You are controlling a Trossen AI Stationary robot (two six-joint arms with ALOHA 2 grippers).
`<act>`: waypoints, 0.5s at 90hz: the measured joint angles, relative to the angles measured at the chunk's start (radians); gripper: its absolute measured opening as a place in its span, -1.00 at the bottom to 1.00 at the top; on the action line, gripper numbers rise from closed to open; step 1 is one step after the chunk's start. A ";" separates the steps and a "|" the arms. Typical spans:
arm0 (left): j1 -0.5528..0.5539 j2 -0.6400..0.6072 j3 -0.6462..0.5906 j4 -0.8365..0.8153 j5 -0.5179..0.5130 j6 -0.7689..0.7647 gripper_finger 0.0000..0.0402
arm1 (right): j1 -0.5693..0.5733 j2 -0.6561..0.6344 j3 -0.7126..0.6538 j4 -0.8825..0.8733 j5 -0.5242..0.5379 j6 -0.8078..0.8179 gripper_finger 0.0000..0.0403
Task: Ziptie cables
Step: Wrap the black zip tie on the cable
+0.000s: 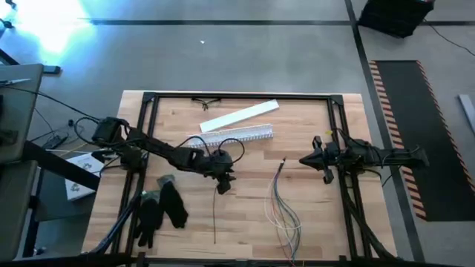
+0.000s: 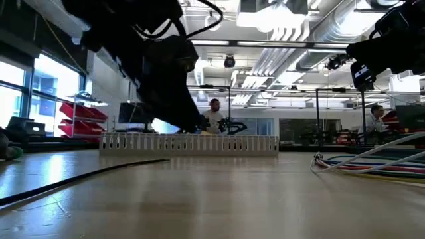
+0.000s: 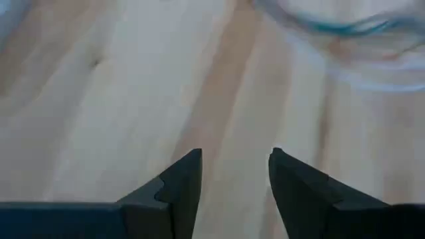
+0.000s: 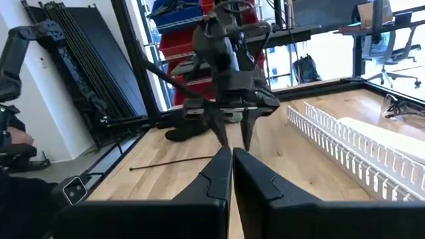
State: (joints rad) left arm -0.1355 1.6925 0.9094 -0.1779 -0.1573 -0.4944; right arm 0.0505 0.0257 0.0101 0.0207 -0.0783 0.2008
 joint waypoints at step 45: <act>0.008 0.112 0.036 -0.204 -0.001 -0.017 -0.26 | 0.000 0.000 0.000 0.000 0.000 0.000 -1.00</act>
State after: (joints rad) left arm -0.1280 1.8048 0.9455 -0.3815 -0.1585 -0.5117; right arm 0.0505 0.0261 0.0101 0.0208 -0.0784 0.2005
